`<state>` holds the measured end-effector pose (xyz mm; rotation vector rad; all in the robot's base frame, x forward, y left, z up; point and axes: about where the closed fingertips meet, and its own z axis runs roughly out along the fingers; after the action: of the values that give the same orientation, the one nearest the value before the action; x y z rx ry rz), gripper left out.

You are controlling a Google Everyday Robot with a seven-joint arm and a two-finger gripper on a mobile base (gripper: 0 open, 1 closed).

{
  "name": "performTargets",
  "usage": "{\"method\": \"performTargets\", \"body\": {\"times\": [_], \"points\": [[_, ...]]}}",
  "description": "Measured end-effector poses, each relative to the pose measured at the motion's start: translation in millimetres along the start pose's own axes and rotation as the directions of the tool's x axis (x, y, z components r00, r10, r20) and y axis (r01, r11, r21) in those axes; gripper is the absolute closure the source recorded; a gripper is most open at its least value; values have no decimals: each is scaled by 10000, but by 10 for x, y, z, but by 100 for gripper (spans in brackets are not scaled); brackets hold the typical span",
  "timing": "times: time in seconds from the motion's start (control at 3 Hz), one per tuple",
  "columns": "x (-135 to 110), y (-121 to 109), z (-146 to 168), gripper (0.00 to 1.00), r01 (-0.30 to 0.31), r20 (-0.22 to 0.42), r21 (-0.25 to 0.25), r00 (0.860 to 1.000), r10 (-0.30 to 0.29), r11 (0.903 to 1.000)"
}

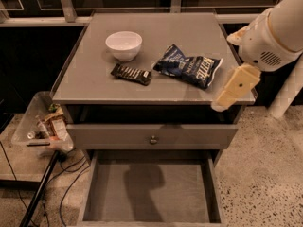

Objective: Place blue chip bag into middle drawer

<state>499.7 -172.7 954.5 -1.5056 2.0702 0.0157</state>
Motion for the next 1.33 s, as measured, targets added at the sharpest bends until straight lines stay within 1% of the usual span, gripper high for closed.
{"method": "performTargets", "body": {"times": [0.33, 0.67, 1.0, 1.33], "points": [[-100, -201, 203, 0, -404, 1118, 656, 9932, 329, 9970], [-101, -201, 203, 0, -403, 1120, 656, 9932, 328, 9970], [-196, -220, 305, 0, -175, 1369, 620, 9905, 89, 9979], [-341, -374, 585, 0, -14, 1852, 631, 9827, -104, 9980]]}}
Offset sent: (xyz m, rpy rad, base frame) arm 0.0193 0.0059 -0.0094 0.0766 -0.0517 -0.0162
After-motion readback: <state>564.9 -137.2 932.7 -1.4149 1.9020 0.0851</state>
